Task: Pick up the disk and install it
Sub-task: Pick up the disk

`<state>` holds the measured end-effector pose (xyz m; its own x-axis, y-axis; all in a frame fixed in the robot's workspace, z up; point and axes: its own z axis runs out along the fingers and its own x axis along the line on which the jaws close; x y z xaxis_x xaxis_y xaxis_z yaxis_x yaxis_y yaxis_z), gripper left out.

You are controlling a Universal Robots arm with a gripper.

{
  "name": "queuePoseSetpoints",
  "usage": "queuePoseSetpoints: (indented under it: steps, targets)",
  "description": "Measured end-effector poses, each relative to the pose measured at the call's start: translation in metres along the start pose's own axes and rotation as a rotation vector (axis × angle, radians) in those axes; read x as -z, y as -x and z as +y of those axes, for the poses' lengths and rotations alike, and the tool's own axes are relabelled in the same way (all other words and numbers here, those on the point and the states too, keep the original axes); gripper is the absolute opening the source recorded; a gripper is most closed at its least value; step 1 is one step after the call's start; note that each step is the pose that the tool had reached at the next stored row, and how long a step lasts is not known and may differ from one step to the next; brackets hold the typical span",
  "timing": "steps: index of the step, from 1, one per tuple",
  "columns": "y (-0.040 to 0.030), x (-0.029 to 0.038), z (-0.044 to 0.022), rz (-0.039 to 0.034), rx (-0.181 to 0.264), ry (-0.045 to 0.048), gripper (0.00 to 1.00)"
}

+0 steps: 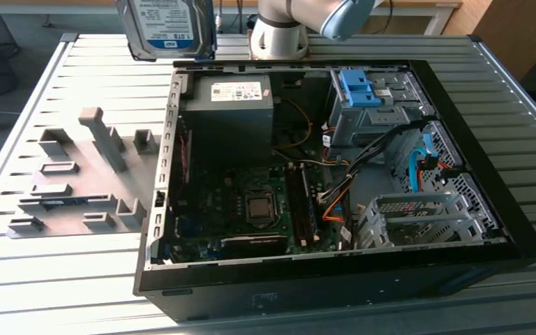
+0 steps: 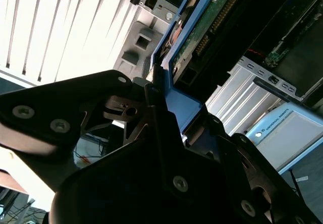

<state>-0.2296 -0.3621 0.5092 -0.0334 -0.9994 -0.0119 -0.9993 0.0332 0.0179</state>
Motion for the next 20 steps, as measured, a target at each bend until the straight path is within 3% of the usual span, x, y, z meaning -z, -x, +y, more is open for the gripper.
queuePoseSetpoints:
  steps: [14,20]
  targets:
    - [-0.0250,-0.0003,-0.0055,0.0000,-0.001,0.0000,0.36]
    - [-0.0307,-0.0002,-0.0166,-0.0001,-0.001,0.0000,0.36]
